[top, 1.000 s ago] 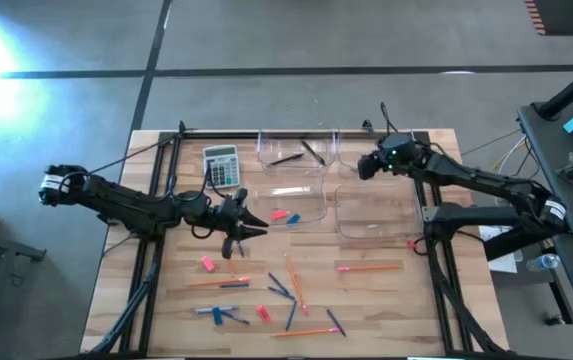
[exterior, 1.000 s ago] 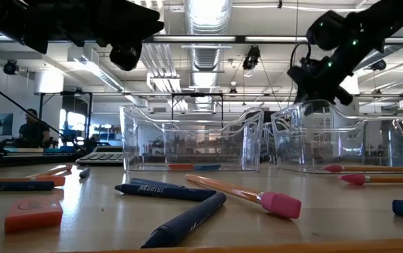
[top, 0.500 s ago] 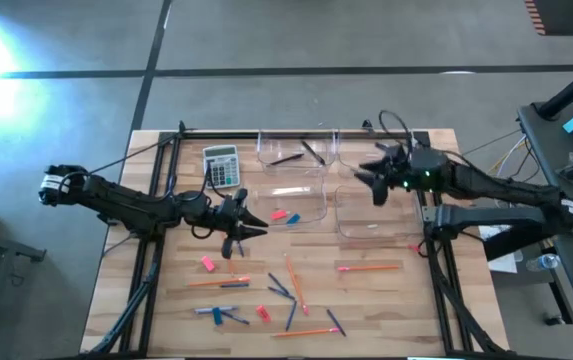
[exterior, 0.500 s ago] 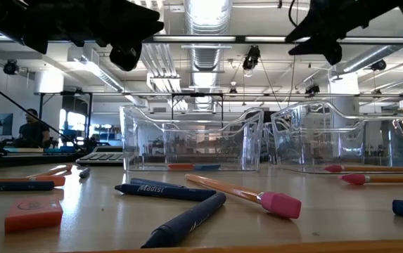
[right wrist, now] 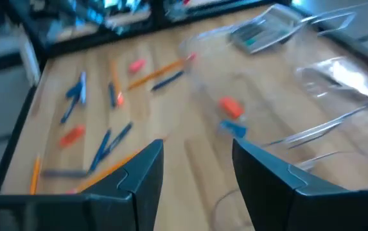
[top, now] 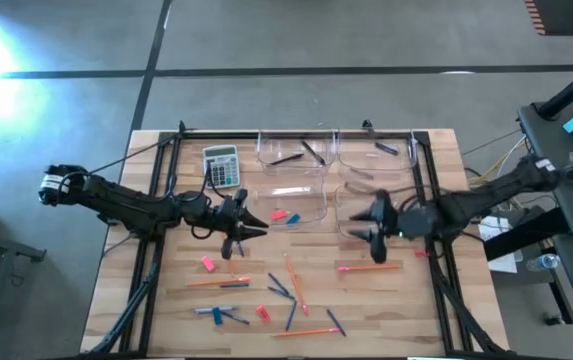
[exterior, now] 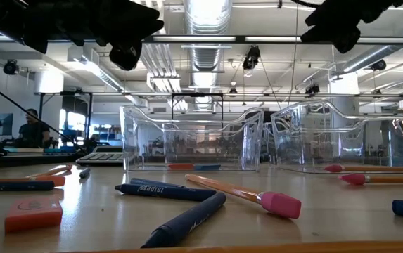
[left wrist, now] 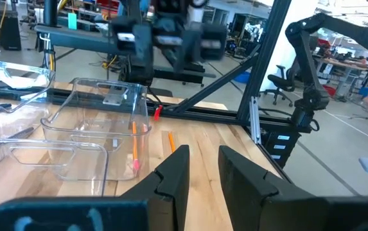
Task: Sort crayons/erasers/pens/pencils in bins
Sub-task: Put the blue crayon into the top right transparent bin
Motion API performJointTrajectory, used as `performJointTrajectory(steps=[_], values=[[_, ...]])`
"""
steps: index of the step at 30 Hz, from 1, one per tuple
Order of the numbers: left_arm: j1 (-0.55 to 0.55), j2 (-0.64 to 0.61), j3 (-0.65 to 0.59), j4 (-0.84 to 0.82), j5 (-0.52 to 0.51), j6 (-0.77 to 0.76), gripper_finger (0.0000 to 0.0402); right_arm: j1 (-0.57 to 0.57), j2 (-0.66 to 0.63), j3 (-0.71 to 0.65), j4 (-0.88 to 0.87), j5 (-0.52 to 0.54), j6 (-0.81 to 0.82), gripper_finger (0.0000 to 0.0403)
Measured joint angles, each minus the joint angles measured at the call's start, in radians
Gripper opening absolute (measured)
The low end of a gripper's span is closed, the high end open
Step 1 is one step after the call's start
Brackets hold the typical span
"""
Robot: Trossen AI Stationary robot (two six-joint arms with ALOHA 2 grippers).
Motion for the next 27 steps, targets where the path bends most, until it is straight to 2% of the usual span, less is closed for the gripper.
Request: performJointTrajectory(steps=[5,10,17,27], values=[[-0.001,-0.006,0.001,0.000,0.007,0.000,0.0070,0.116,0.093,0.000,0.050,0.017,0.000,0.0175],[-0.004,-0.010,0.002,0.000,0.010,0.000,0.0070,0.182,0.174,0.002,0.143,0.034,-0.033,0.0176],[-0.010,-0.013,0.004,-0.002,0.009,0.001,0.0070,0.214,0.274,0.025,0.223,0.036,-0.051,0.0176],[-0.014,-0.013,0.004,-0.007,0.009,0.010,0.0070,0.268,0.391,0.025,0.431,0.035,-0.154,0.0176]])
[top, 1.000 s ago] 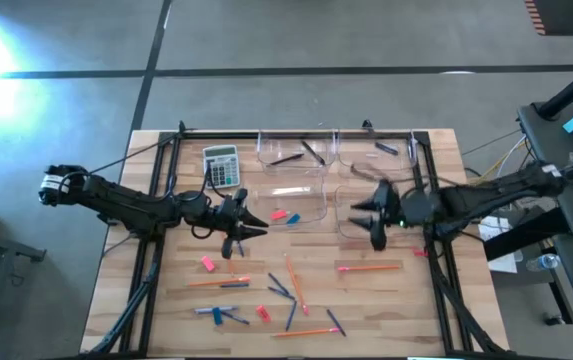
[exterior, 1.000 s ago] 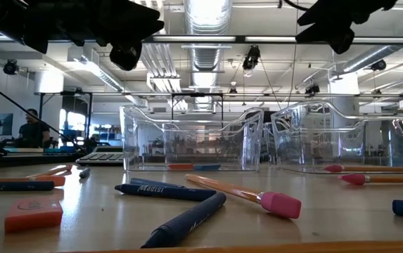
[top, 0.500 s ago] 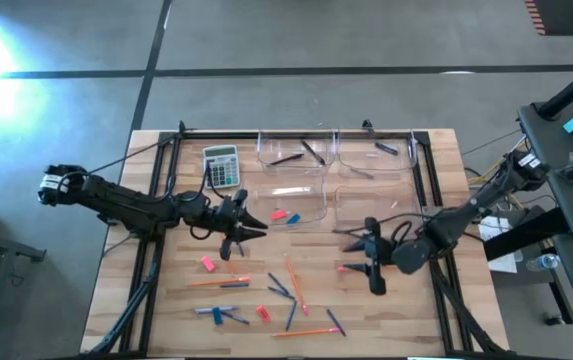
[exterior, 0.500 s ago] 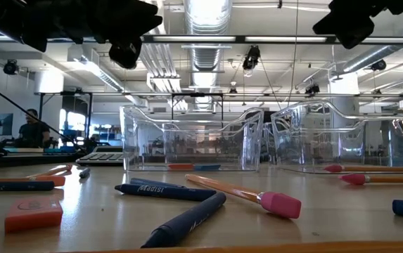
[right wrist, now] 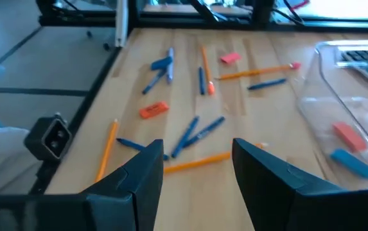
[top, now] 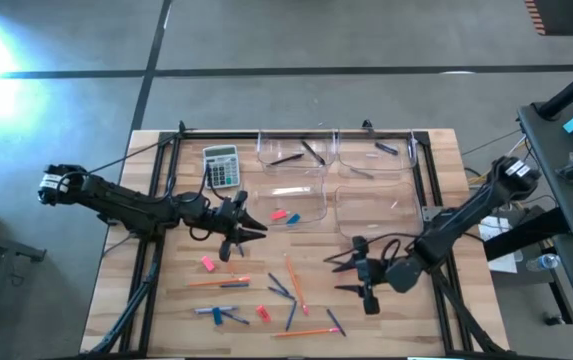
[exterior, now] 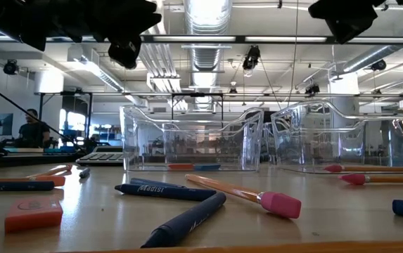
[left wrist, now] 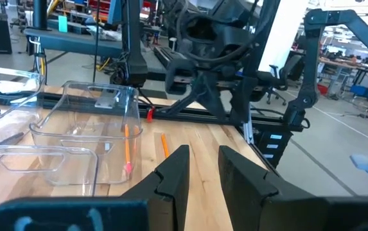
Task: Sort crayons/erasers/pens/pencils in bins
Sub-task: Put the blue crayon into the top right transparent bin
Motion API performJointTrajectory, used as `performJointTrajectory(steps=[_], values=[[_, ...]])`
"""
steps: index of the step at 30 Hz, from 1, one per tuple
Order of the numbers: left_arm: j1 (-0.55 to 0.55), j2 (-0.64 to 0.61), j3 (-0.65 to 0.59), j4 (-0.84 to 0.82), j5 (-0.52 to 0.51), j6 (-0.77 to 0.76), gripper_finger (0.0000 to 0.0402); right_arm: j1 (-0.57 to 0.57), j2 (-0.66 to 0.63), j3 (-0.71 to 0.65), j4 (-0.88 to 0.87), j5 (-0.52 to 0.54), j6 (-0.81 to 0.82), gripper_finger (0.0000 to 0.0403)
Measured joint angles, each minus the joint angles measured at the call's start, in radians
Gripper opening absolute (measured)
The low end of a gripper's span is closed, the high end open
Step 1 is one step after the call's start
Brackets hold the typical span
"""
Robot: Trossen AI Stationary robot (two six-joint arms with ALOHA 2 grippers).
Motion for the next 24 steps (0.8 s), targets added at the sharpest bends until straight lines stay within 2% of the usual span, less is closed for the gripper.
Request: performJointTrajectory(steps=[7,13,24], values=[[-0.023,0.000,0.010,-0.011,-0.033,0.043,0.0070,0.026,0.036,0.000,0.098,0.000,-0.059,0.0176],[-0.039,0.001,0.051,-0.104,-0.062,0.071,0.0070,0.028,0.053,0.001,0.151,0.001,-0.111,0.0176],[-0.066,0.021,0.103,-0.161,-0.065,0.080,0.0070,0.028,0.071,0.001,0.226,-0.001,-0.165,0.0176]])
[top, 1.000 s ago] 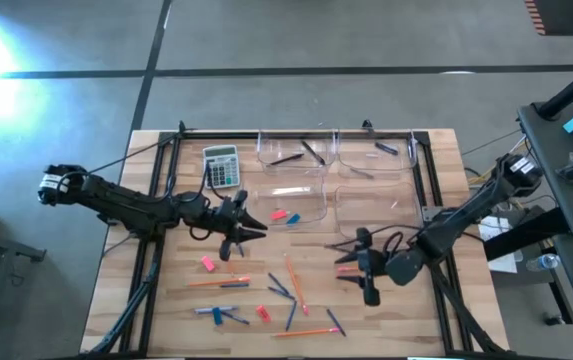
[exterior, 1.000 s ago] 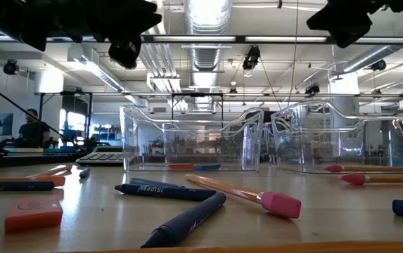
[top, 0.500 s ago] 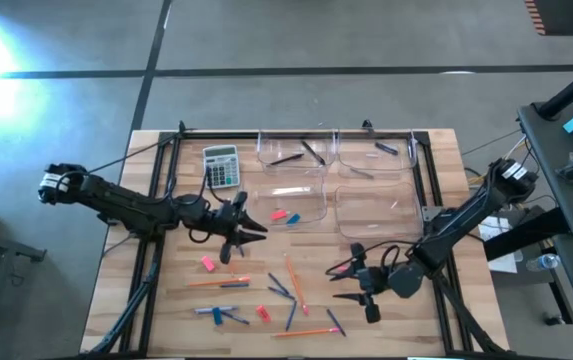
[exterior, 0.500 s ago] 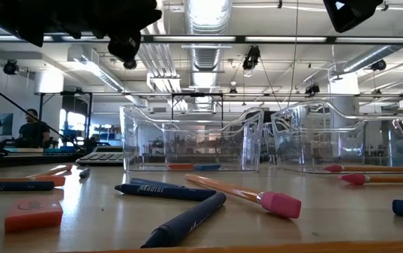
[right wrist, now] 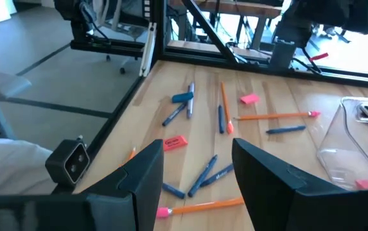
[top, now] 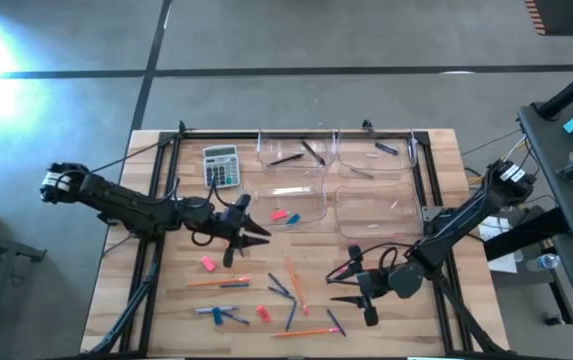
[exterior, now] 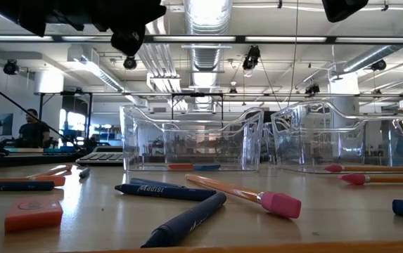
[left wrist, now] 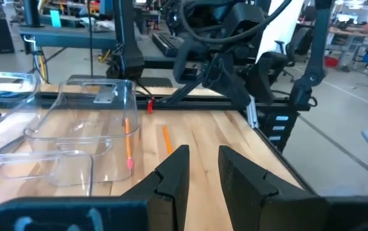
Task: Sort crayons/erasers/pens/pencils in bins
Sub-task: Put the blue crayon into the top right transparent bin
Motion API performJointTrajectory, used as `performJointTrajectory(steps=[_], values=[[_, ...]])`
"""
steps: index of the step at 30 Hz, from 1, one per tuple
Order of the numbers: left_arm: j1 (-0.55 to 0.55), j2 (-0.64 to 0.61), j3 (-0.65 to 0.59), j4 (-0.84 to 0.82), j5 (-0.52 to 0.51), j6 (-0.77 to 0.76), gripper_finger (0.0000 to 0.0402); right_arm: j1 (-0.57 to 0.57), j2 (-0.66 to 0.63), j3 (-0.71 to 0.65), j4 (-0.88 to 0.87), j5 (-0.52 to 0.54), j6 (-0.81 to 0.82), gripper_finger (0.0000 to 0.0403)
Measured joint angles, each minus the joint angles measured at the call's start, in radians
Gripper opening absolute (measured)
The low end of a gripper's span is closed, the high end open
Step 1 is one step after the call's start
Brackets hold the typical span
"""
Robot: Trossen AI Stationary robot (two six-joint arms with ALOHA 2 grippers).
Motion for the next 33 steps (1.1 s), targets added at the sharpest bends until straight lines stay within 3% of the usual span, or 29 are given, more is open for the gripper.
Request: performJointTrajectory(steps=[13,23,29,33], values=[[-0.093,0.000,0.354,-0.765,-0.067,-0.005,0.0070,0.000,-0.001,0.000,0.008,0.000,-0.015,0.0176],[-0.172,0.036,0.364,-1.026,-0.132,-0.137,0.0070,0.002,0.022,0.000,0.030,0.000,0.003,0.0176],[-0.185,0.111,0.368,-1.225,-0.132,-0.195,0.0070,0.002,0.033,0.000,0.054,0.001,-0.003,0.0176],[-0.186,0.175,0.357,-1.267,-0.115,-0.195,0.0075,0.002,0.032,0.000,0.059,0.001,-0.005,0.0176]])
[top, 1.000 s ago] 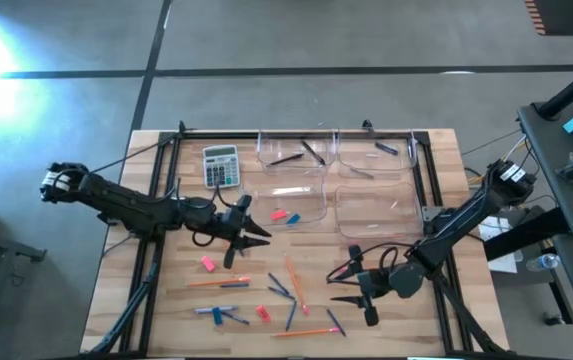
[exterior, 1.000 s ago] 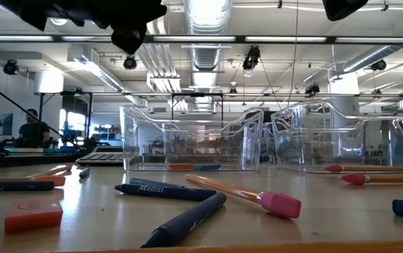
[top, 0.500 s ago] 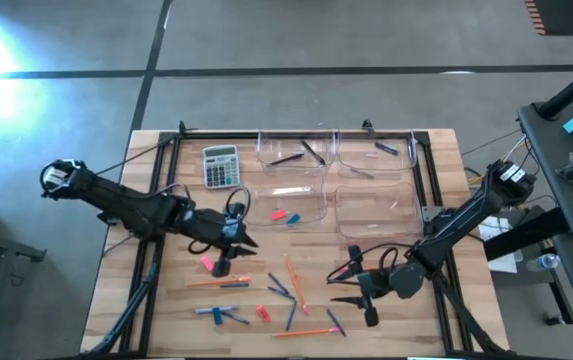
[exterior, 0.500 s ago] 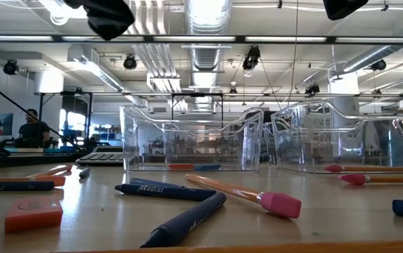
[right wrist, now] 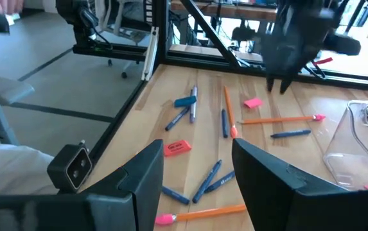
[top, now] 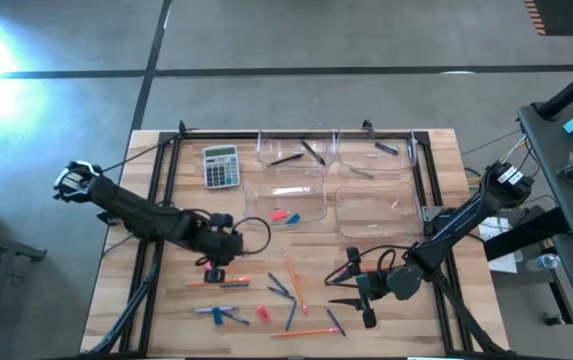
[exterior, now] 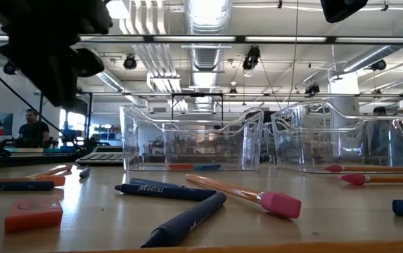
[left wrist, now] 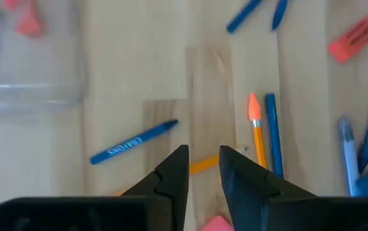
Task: Sort crayons/erasers/pens/pencils in bins
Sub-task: Put the blue crayon into the top right transparent bin
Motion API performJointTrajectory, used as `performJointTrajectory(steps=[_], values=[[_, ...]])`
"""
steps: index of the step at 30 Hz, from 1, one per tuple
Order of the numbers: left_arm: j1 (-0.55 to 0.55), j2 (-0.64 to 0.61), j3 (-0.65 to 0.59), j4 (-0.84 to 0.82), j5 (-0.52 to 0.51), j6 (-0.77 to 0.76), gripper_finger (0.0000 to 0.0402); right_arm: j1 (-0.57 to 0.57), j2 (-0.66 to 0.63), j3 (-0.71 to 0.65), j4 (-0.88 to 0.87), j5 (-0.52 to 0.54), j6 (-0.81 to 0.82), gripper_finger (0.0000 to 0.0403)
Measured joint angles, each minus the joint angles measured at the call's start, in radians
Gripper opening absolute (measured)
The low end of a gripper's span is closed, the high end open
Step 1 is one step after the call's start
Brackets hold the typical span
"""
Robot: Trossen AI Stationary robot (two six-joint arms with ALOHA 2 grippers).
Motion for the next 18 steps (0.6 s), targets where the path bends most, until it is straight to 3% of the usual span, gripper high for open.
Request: performJointTrajectory(steps=[12,18], values=[[0.000,0.170,0.000,0.004,-0.040,0.169,0.0170,0.000,-0.001,0.000,0.001,0.000,-0.002,0.0176],[0.009,0.197,0.000,0.004,-0.077,0.230,0.0180,0.000,-0.001,0.000,0.000,0.000,-0.004,0.0176]])
